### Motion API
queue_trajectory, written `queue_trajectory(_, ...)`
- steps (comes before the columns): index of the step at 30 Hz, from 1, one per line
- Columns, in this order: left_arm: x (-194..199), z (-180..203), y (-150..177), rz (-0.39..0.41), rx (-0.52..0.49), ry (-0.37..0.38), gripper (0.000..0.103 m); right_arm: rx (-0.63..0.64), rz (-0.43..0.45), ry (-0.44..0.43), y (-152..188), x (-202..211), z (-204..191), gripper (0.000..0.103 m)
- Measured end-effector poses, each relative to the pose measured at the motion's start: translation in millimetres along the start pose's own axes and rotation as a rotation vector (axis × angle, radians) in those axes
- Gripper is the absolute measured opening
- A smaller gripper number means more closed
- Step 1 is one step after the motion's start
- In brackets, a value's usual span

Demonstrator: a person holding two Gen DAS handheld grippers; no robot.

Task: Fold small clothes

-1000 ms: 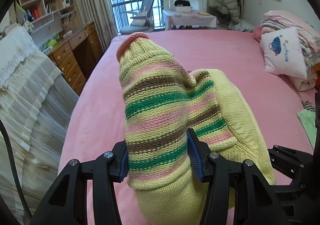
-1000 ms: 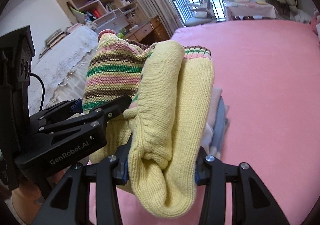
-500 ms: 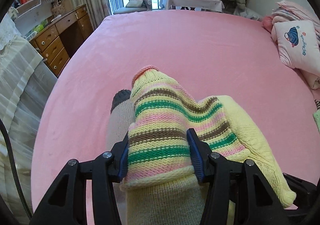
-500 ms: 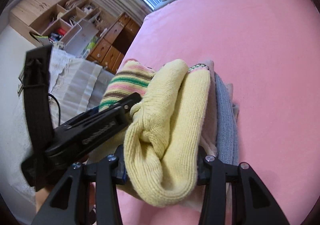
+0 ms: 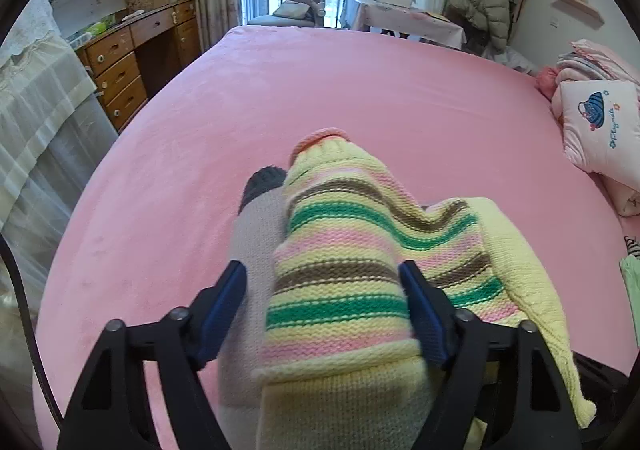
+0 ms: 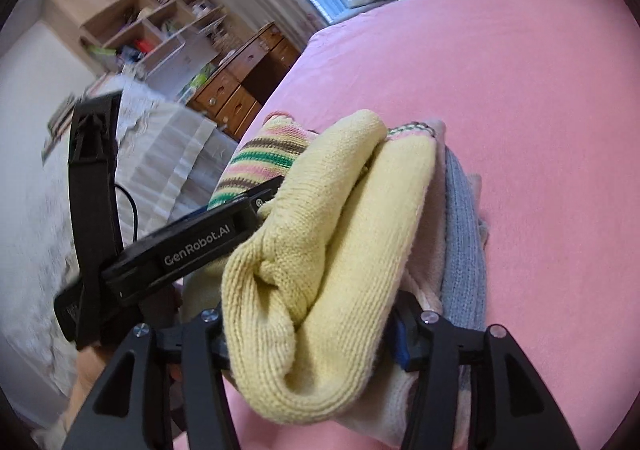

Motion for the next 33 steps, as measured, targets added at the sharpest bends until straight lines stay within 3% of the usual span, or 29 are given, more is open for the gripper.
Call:
queue_trajectory(4,20.7,-1.4,2.6,0.01,-0.017,-0.047,0.096,-0.021,-0.031,0.021,-2.1,18.2,0.2,0.063)
queue_trajectory(8,53.5,-9.6,11.3,0.017,0.024,-0.068,0.096,0.004,0.003,0.059,-1.6,50.5,-8.8,0.063)
queue_trajectory(14,107.5,-16.2,54.6,0.02,0.009,-0.179,0.096,0.037,0.068,0.109,15.8,114.2,-22.0,0.063)
queue_trajectory(24,208.7,39.8,144.1,-0.032,0.041,-0.054,0.096,0.105,0.049,0.238,76.8,198.9,-49.6,0.063)
queue_trajectory(33,325.0,98.0,204.6,0.014,-0.021,-0.054,0.096,0.158,0.069,0.223,138.4,293.6,-84.6,0.063)
Point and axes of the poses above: each gripper's, at about its wrist camera, not at the fingertips, and x roughly against the way its jaws point, z to its right, y to its underside, the point moved 10 cm from there along -x, roughly the way its jaws point, and after that the axes turned 11 degrees about -z, right-handed, at the moved point
